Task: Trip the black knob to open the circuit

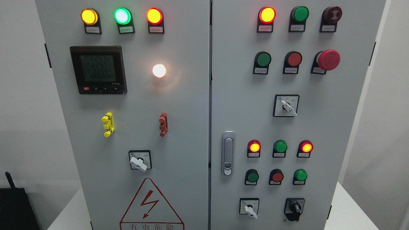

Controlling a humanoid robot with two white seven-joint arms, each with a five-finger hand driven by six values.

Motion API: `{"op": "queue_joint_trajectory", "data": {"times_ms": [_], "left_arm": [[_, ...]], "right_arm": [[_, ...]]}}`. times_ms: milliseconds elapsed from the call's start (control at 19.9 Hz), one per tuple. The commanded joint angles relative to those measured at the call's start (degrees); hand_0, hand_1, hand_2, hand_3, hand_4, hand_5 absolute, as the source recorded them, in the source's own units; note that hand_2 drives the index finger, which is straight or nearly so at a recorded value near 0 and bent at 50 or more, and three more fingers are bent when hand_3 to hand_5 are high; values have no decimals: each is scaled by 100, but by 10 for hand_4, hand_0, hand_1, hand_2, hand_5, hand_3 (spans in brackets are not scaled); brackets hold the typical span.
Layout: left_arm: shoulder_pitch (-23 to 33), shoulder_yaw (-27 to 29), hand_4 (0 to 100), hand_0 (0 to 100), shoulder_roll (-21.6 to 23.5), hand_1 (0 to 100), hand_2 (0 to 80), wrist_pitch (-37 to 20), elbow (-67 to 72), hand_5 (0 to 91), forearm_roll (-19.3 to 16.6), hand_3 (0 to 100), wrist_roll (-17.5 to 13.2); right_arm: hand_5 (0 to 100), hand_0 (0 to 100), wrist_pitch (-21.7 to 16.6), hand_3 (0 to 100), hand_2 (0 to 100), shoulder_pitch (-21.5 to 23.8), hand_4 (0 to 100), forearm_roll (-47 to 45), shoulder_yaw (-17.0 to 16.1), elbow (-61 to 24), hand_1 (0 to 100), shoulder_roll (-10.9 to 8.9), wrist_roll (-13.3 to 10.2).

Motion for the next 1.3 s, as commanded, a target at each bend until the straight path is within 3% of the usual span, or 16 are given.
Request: {"op": "queue_joint_trajectory", "data": {"times_ms": [0,1253], "left_arm": [[-14,7,0,120,-9,389,0,-11,-1,0,14,0,1],[-23,7,0,120,-9,389,0,-11,-1,0,14,0,1]], "right_arm": [[1000,0,62,1000,0,-153,1000,-23,27,-228,75,5,-10],[1000,0,712,1000,16,-998,1000,-111,45,-378,67,-57,8]]}}
